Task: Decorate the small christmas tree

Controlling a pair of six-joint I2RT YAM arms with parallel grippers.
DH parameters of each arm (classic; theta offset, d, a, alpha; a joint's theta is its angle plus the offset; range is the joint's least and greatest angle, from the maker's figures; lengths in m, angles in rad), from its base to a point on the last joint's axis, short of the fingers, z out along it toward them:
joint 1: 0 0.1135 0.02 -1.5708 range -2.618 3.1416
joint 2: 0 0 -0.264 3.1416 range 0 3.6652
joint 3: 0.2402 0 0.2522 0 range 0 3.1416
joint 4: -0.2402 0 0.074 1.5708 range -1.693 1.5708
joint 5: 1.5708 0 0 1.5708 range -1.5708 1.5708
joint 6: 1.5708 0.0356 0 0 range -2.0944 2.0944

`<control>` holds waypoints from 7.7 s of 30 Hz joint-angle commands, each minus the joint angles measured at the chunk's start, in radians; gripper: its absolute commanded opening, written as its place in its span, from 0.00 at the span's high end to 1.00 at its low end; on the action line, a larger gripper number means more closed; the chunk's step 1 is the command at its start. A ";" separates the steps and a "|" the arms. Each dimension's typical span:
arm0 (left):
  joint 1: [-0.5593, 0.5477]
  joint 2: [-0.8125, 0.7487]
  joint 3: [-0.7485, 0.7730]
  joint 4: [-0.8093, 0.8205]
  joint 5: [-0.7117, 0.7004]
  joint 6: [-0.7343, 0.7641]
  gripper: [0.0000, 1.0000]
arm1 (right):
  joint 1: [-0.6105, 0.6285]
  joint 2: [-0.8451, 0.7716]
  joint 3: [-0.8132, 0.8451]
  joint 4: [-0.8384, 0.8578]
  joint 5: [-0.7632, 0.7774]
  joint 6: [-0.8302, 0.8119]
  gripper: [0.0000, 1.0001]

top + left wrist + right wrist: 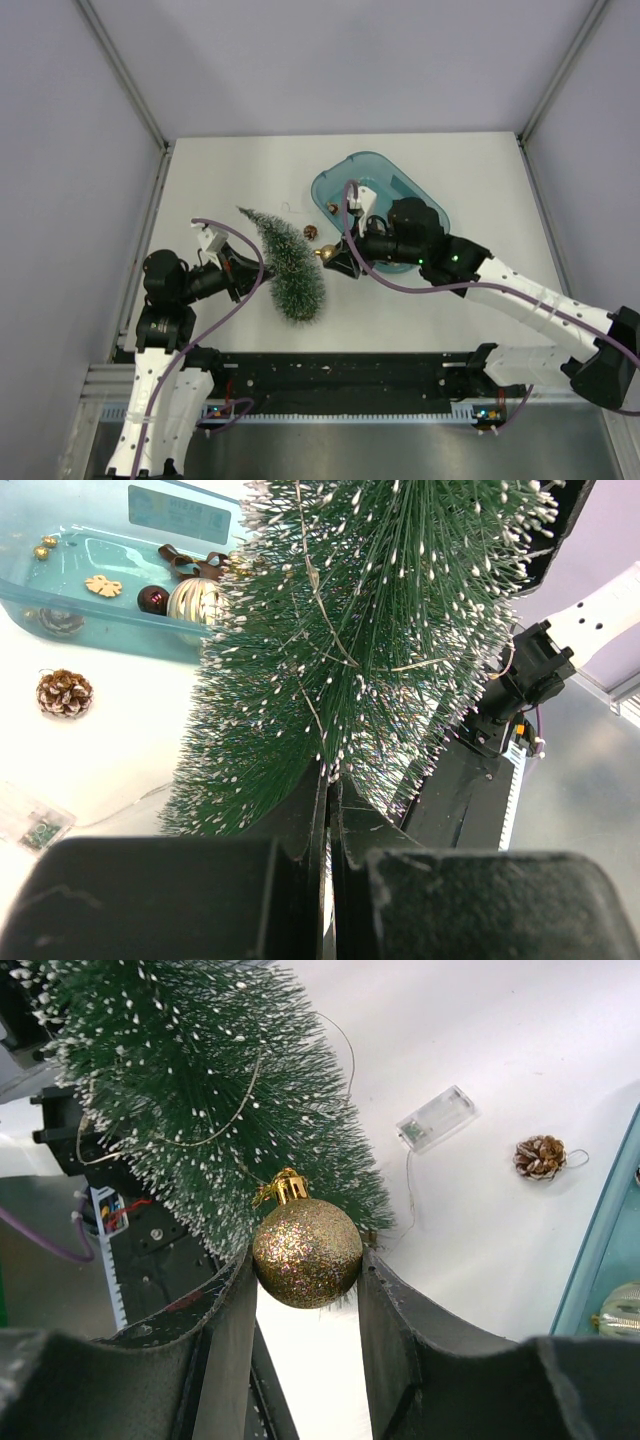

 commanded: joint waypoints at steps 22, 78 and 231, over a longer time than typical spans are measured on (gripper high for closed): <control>0.000 -0.006 -0.005 0.029 0.012 -0.013 1.00 | 0.013 0.049 -0.008 0.121 0.053 -0.013 0.89; 0.000 -0.015 -0.008 -0.011 0.003 0.010 1.00 | 0.011 -0.007 -0.142 0.195 0.028 0.100 0.41; 0.000 -0.171 -0.059 -0.003 -0.154 -0.048 1.00 | 0.039 0.097 -0.333 0.163 0.117 0.178 0.35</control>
